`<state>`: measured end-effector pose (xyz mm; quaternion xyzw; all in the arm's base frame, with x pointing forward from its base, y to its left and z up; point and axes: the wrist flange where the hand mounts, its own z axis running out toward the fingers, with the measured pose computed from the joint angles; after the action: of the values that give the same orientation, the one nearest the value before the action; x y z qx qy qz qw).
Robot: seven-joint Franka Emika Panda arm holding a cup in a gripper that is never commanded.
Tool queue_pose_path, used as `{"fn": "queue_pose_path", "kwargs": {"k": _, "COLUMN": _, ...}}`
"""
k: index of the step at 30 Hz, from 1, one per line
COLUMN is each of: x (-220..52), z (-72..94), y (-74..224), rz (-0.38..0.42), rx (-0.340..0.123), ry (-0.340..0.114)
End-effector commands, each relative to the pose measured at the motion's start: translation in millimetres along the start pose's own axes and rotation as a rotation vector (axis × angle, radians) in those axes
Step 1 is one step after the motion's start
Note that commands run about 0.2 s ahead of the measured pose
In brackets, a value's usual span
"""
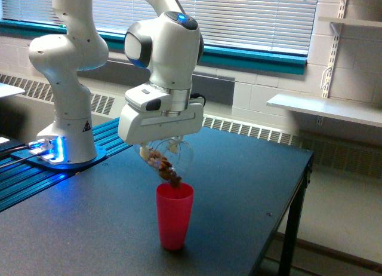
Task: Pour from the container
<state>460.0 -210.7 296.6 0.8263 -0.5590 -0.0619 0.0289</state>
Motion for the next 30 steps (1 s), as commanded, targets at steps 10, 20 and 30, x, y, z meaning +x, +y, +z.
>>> {"fn": "queue_pose_path", "kwargs": {"k": 10, "x": 1.7, "z": 1.6, "y": -7.0, "rz": -0.056, "rx": -0.028, "ry": -0.033}}
{"fn": "queue_pose_path", "kwargs": {"k": 20, "x": 2.7, "z": 1.9, "y": -7.8, "rz": -0.065, "rx": -0.042, "ry": -0.042}}
{"fn": "queue_pose_path", "kwargs": {"k": 30, "x": 0.4, "z": 2.6, "y": -11.0, "rz": -0.094, "rx": -0.074, "ry": -0.054}}
